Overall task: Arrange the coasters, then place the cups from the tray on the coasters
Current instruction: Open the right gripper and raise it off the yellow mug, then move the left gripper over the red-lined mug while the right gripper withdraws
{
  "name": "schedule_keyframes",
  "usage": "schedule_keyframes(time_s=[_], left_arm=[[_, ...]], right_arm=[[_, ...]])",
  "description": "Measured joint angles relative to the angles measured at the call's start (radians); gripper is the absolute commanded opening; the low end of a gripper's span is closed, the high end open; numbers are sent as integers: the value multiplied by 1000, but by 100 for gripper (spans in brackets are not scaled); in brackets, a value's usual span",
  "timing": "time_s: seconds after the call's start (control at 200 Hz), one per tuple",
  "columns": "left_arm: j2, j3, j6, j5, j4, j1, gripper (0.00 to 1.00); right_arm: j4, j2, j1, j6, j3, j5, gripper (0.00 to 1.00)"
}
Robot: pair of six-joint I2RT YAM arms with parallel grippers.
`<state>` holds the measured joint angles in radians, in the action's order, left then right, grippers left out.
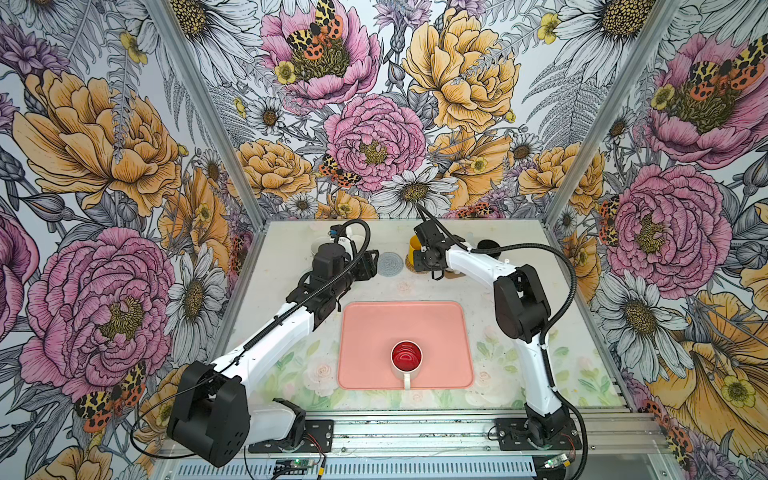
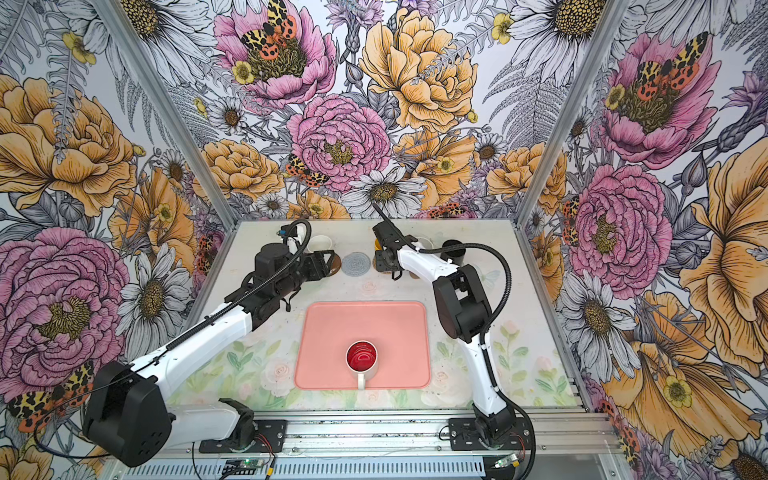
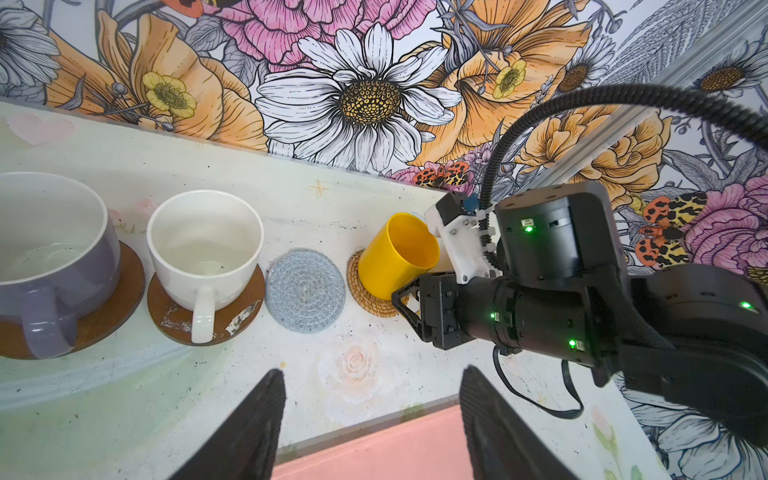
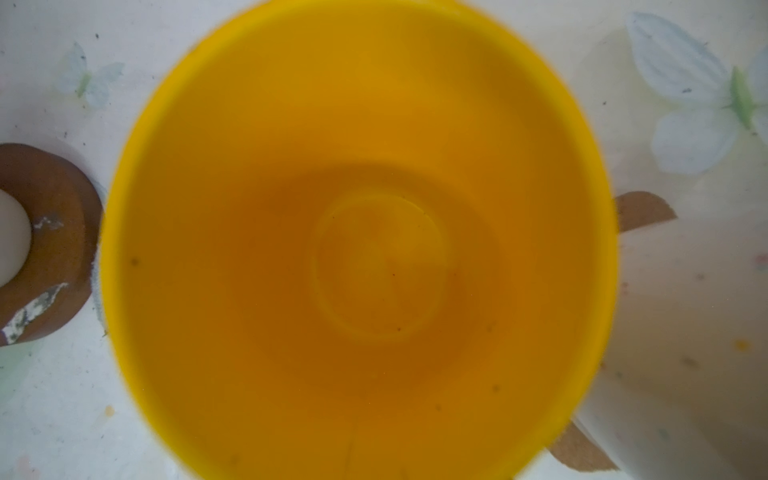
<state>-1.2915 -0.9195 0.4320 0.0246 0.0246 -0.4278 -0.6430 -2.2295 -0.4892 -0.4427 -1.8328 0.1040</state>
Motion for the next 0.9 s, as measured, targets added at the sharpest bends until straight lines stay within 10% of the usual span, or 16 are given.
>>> schedule_keyframes(time_s=[0.896], left_arm=[[98, -35, -100, 1, 192, -110, 70]], right_arm=[[113, 631, -36, -62, 312, 34, 70]])
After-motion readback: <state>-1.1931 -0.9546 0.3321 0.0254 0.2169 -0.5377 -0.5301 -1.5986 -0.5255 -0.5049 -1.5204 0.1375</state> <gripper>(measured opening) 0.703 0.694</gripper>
